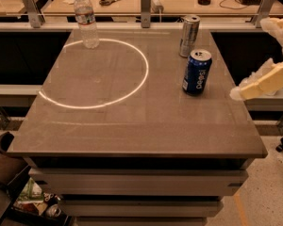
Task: Move pepsi can near water bottle
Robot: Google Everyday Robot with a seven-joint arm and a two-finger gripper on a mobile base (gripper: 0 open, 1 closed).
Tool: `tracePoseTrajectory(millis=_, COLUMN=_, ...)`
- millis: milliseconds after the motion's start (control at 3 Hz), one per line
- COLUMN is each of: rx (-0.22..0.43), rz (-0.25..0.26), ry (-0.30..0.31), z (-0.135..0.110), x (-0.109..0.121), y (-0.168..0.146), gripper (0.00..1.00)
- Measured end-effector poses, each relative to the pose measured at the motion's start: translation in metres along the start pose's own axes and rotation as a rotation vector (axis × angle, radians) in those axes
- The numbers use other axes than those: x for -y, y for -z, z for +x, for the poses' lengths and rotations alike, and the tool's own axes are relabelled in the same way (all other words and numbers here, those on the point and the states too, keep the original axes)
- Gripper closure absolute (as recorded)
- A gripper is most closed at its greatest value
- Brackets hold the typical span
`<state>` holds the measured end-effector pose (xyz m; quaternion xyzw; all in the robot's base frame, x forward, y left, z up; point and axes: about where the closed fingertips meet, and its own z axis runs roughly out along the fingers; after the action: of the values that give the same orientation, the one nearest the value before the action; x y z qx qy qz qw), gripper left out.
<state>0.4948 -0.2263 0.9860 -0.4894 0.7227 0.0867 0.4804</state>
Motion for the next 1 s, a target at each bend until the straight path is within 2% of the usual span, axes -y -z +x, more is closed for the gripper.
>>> tracePoseTrajectory(millis=333, rx=0.117, rz=-0.033, ry=-0.062, z=-0.004, x=0.013, y=-0.033, gripper=0.0)
tracePoseTrajectory(millis=667, rx=0.205, rz=-0.079, ry=-0.136, z=-0.006, x=0.023, y=-0.064, gripper=0.0)
tracePoseTrajectory(millis=1000, rx=0.212, rz=-0.085, ry=-0.148, z=-0.003, x=0.024, y=-0.069, gripper=0.0)
